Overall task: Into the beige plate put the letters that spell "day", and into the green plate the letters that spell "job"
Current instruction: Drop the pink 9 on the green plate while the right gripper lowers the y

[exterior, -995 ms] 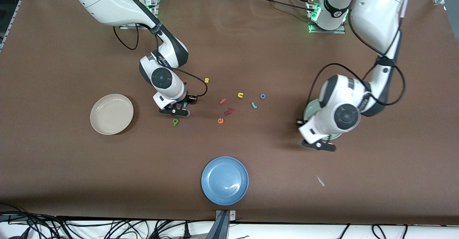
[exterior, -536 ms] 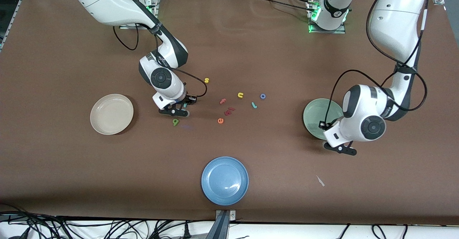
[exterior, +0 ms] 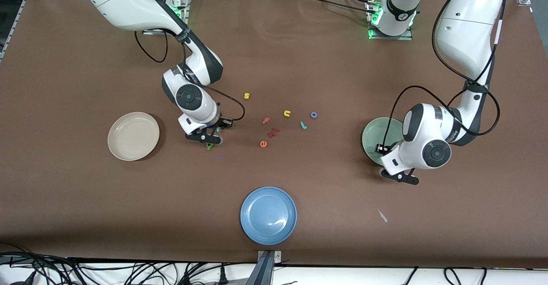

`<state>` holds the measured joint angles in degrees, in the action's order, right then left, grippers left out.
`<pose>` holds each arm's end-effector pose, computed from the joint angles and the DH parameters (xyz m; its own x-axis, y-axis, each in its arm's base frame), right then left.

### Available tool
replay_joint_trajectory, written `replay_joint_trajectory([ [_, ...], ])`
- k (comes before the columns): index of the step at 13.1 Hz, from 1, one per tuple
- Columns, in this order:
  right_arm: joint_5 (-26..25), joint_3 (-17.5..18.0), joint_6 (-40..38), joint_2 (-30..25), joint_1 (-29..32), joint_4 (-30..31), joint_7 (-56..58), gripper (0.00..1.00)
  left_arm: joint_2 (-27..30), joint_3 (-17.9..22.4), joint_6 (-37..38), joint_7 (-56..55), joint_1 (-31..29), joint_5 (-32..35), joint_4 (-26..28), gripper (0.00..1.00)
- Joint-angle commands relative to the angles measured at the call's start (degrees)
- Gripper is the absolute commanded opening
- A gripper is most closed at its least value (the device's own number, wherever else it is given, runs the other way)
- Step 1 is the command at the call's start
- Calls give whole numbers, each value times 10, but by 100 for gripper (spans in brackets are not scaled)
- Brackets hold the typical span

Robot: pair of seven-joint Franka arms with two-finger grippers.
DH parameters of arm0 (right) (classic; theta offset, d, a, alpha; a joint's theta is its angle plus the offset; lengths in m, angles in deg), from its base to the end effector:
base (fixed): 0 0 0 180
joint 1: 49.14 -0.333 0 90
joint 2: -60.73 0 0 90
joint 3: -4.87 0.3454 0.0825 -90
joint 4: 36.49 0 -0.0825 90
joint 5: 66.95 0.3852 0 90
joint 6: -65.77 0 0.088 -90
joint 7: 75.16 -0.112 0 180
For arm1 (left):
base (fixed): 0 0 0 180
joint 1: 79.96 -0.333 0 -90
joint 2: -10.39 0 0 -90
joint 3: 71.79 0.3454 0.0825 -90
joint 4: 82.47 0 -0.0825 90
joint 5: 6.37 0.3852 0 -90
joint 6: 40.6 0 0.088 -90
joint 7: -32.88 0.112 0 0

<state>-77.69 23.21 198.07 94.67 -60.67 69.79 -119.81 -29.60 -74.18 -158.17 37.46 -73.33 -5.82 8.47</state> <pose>0.5693 0.3057 0.2238 0.9804 -0.1661 -0.1061 -0.1636 -0.9860 0.0319 0.6822 -0.1038 0.2256 0.9456 -0.2321 -0.2282 -0.2296 -0.9726 0.0379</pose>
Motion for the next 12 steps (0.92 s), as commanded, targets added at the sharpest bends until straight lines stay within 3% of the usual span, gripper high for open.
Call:
replay_joint_trajectory([
  [1,-10,-28,-41,-39,3,2,62,13,39,-5,23,-11,17,9,1,100],
  [6,-4,-118,-53,-89,4,50,245,13,49,-98,22,-270,36,1,0,100],
  [9,6,-174,20,-114,4,109,351,13,35,-103,-5,-415,89,4,3,100],
  [12,21,-210,48,-115,11,120,469,14,9,-103,-51,-550,118,3,6,100],
])
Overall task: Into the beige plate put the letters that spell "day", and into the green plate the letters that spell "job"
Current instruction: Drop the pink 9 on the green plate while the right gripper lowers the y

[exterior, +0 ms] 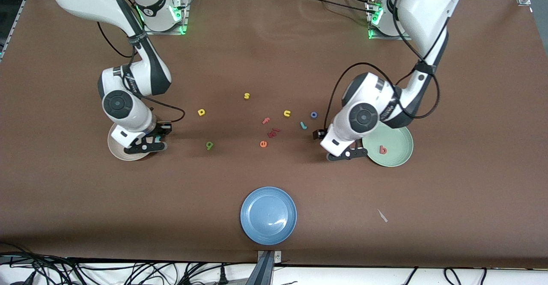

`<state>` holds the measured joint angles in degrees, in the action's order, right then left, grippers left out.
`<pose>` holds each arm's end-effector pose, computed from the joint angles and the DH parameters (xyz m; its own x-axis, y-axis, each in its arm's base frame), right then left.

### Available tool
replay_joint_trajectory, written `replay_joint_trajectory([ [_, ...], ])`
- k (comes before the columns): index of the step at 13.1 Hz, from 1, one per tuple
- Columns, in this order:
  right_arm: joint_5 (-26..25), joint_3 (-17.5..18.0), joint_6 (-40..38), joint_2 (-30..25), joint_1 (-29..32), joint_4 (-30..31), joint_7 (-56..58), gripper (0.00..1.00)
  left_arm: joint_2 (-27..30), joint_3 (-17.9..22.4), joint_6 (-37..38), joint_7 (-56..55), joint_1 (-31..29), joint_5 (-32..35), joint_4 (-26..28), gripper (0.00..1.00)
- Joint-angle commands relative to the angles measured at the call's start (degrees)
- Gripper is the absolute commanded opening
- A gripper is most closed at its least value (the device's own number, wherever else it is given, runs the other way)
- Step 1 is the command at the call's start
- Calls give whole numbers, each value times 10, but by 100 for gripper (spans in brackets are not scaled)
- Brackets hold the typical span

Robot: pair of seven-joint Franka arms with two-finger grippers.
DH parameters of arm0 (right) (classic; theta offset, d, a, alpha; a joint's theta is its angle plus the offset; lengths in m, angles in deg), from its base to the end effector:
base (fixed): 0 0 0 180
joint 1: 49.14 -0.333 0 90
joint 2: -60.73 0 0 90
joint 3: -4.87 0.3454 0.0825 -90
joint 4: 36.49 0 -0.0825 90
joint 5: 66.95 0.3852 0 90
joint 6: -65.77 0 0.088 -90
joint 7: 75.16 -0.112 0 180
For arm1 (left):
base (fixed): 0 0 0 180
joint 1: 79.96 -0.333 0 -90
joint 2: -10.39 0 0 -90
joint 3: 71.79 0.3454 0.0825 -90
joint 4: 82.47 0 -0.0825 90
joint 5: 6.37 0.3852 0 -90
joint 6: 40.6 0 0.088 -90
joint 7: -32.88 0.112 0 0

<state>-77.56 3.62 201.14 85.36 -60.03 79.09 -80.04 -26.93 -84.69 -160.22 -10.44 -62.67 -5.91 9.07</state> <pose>0.5992 0.0992 0.2506 0.9733 0.2142 -0.0821 0.2238 -0.9654 0.1343 0.6130 -0.3307 0.2647 0.9478 0.2523 -0.1952 0.2560 -0.9667 -0.0066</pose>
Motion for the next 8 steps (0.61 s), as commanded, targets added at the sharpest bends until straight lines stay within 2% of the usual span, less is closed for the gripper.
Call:
replay_joint_trajectory([
  [1,47,-18,19,-20,15,26,117,14,-25,3,-46,-121,27,4,4,100],
  [2,72,-18,26,-13,34,24,174,15,-30,3,-53,-161,36,6,4,100],
  [3,88,-17,37,-4,53,22,222,22,-32,3,-57,-192,46,6,4,100],
  [5,97,-17,46,9,75,18,252,100,-36,2,-57,-241,56,3,6,82],
  [7,132,-11,39,10,71,11,237,100,-49,3,-62,-244,76,6,8,64],
  [8,146,-5,33,10,66,7,218,100,-51,2,-76,-244,76,6,12,64],
])
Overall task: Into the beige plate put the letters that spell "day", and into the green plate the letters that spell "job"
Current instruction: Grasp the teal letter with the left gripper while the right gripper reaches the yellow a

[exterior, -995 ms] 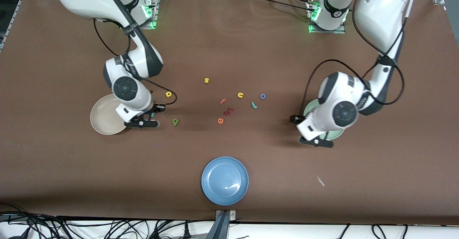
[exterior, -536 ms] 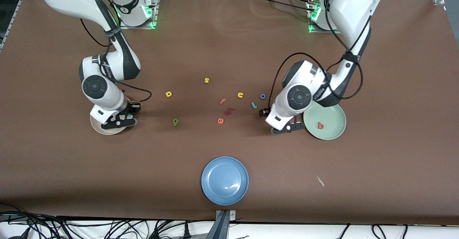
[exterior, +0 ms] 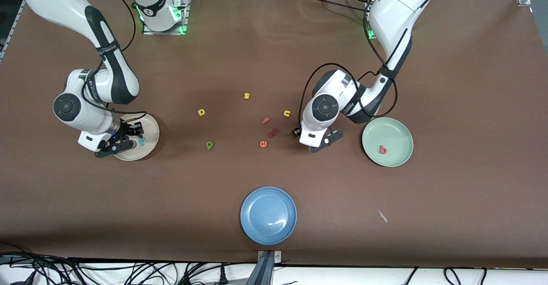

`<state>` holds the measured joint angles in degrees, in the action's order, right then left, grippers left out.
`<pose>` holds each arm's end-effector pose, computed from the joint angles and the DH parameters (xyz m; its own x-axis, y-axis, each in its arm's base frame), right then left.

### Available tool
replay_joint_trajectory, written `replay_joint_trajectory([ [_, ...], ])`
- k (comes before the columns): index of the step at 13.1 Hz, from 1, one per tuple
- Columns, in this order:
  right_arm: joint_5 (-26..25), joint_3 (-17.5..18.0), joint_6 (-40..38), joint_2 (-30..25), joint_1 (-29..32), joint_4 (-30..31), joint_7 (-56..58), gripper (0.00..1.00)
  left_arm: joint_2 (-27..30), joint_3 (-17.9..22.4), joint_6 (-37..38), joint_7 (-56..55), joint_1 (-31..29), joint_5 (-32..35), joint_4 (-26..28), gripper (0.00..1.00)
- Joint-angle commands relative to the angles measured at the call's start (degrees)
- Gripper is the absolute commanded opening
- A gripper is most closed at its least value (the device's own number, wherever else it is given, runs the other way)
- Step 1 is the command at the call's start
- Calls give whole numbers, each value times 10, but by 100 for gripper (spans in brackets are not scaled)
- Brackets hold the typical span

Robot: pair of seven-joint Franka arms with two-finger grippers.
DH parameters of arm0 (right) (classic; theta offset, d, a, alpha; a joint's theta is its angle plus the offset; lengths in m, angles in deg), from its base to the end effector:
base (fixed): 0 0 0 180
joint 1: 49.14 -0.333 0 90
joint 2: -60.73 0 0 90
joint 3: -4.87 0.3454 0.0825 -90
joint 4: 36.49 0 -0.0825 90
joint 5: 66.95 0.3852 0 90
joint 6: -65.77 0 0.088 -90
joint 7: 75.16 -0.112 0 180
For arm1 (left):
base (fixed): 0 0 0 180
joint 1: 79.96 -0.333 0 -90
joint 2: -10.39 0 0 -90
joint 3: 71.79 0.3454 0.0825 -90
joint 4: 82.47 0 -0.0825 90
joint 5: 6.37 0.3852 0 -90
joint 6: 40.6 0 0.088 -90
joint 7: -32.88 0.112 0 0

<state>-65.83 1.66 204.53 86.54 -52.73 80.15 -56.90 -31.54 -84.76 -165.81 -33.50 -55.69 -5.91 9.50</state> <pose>0.6055 0.0052 0.2359 0.9488 0.3094 -0.0642 0.3096 -0.9508 -0.0081 0.5693 -0.4054 0.2134 0.8344 0.5186 -0.1867 0.5159 -0.8541 -0.0670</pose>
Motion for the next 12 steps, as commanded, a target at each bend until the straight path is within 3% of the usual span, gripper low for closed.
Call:
replay_joint_trajectory([
  [1,29,28,-16,-4,-7,-11,-52,100,-5,2,-23,-9,5,6,14,60],
  [6,29,100,-69,-16,-8,-23,-231,100,-6,1,-48,-9,9,1,30,55],
  [9,27,133,-65,-28,-8,1,-285,100,-7,2,-67,-9,10,1,40,29],
  [11,26,154,-26,-43,-11,42,-313,100,-8,2,-70,-9,13,1,41,0],
  [12,25,159,27,-50,-11,79,-317,100,-7,2,-69,-9,13,1,41,0],
])
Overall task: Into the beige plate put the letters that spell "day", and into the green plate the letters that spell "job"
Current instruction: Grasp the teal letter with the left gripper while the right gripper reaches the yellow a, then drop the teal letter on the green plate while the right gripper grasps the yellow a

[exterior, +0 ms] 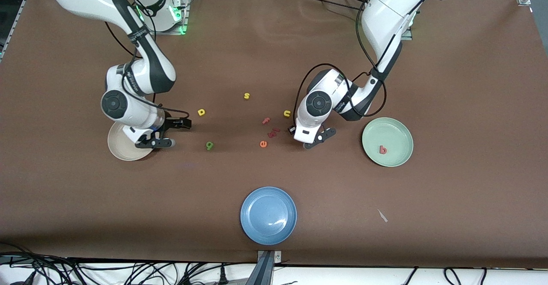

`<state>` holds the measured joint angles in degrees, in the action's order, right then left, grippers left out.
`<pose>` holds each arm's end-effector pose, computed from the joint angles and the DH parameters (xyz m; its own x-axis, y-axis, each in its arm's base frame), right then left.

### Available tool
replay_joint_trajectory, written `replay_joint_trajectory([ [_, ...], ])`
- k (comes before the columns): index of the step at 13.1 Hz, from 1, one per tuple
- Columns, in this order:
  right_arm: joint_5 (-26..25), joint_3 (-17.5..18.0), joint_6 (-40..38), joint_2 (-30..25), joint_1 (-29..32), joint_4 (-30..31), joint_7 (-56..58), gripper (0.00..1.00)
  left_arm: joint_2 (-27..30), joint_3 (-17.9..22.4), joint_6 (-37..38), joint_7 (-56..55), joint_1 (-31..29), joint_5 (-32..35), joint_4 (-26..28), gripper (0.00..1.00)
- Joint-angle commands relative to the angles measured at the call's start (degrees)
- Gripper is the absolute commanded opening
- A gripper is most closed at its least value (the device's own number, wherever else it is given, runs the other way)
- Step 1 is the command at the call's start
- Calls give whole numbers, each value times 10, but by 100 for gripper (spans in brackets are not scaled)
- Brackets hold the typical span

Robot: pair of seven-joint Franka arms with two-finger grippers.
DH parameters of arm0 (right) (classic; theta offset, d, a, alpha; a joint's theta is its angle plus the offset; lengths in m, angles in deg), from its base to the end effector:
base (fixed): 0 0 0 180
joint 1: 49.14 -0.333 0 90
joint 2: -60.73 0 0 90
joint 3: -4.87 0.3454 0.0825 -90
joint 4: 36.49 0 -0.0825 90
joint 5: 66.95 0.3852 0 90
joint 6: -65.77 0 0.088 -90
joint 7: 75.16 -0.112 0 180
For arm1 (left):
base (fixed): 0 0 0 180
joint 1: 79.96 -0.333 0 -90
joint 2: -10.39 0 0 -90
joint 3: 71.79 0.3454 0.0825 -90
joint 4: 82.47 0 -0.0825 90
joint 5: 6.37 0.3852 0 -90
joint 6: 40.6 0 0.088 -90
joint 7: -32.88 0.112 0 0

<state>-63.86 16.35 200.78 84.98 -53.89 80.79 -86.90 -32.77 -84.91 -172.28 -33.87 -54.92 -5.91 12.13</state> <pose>0.5736 0.1645 0.2474 0.9909 0.0310 -0.1307 0.0192 -0.9957 -0.0907 0.5580 -0.4135 0.1890 0.8402 0.5138 -0.1736 0.5179 -0.8551 -0.0243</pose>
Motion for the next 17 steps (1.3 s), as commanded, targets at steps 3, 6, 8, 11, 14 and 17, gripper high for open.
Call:
replay_joint_trajectory([
  [3,5,28,139,-37,-3,123,-36,100,14,3,4,-1,-2,2,14,0],
  [6,2,28,143,-33,-36,130,-61,100,39,4,46,12,-12,9,9,0],
  [8,-4,28,141,-29,-39,131,-59,100,63,4,97,78,-43,9,9,0],
  [11,-19,25,139,-29,-61,144,-59,100,77,4,157,178,-99,9,9,0],
  [14,-33,24,139,-28,-61,149,-59,99,83,5,198,280,-162,9,12,0],
  [17,-60,13,140,-19,-60,146,-60,92,76,7,215,373,-205,9,13,0],
])
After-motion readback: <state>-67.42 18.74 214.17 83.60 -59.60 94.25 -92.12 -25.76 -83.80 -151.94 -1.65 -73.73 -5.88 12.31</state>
